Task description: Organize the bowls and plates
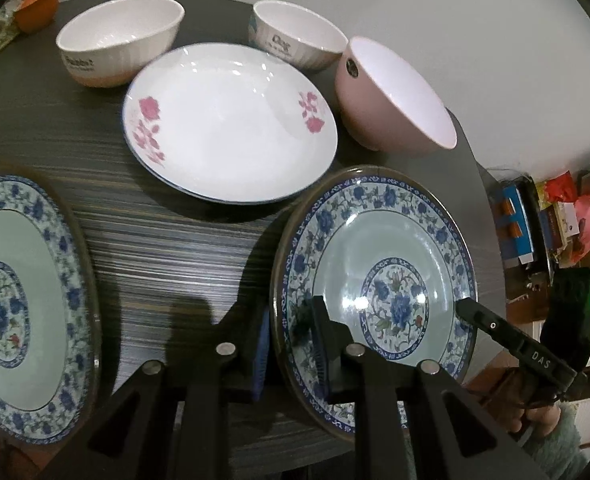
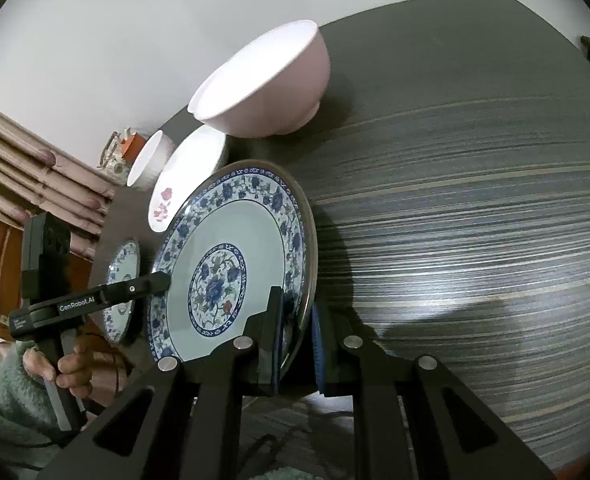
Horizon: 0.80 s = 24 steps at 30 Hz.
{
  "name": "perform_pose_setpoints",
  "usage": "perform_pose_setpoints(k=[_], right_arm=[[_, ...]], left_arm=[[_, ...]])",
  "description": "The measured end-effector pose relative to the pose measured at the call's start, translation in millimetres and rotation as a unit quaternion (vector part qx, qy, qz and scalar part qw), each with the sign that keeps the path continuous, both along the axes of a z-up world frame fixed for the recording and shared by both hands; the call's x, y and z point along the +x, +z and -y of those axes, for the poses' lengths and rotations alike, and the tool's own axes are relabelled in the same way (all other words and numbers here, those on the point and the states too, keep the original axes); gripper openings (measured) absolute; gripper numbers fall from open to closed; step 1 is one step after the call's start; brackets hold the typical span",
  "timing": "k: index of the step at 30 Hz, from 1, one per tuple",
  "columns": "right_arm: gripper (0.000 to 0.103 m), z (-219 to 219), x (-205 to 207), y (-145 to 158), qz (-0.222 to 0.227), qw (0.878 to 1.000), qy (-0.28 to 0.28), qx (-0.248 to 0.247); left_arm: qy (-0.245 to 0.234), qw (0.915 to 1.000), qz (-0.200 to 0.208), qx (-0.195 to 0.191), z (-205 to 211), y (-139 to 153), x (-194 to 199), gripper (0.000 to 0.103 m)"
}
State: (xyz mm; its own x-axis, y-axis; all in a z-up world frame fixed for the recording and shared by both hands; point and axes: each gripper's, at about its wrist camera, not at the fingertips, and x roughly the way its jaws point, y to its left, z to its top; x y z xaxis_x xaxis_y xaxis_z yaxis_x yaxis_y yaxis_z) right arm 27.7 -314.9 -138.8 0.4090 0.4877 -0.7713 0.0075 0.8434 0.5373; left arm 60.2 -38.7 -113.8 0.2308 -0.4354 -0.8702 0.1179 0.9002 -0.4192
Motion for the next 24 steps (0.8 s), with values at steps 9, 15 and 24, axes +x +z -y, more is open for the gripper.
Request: perform_pose_setpoints(k=[9, 15, 24], right_arm=[[0.014, -24, -5, 21, 0.028, 1.0, 0.013, 0.002], [0.014, -52, 0, 33, 0.045, 0.998, 0.032, 0.006], [0.014, -104, 15, 51, 0.069, 0.995, 0.067, 0.012]], left_arm=[[0.026, 0.9992, 0.03, -0.005, -39, 26, -9, 0.019], [0.053, 0.9976, 0.045, -0.003, -75, 42, -11, 0.019], [0.098, 0.9927, 0.07, 0.009, -131, 65, -13, 0.019]])
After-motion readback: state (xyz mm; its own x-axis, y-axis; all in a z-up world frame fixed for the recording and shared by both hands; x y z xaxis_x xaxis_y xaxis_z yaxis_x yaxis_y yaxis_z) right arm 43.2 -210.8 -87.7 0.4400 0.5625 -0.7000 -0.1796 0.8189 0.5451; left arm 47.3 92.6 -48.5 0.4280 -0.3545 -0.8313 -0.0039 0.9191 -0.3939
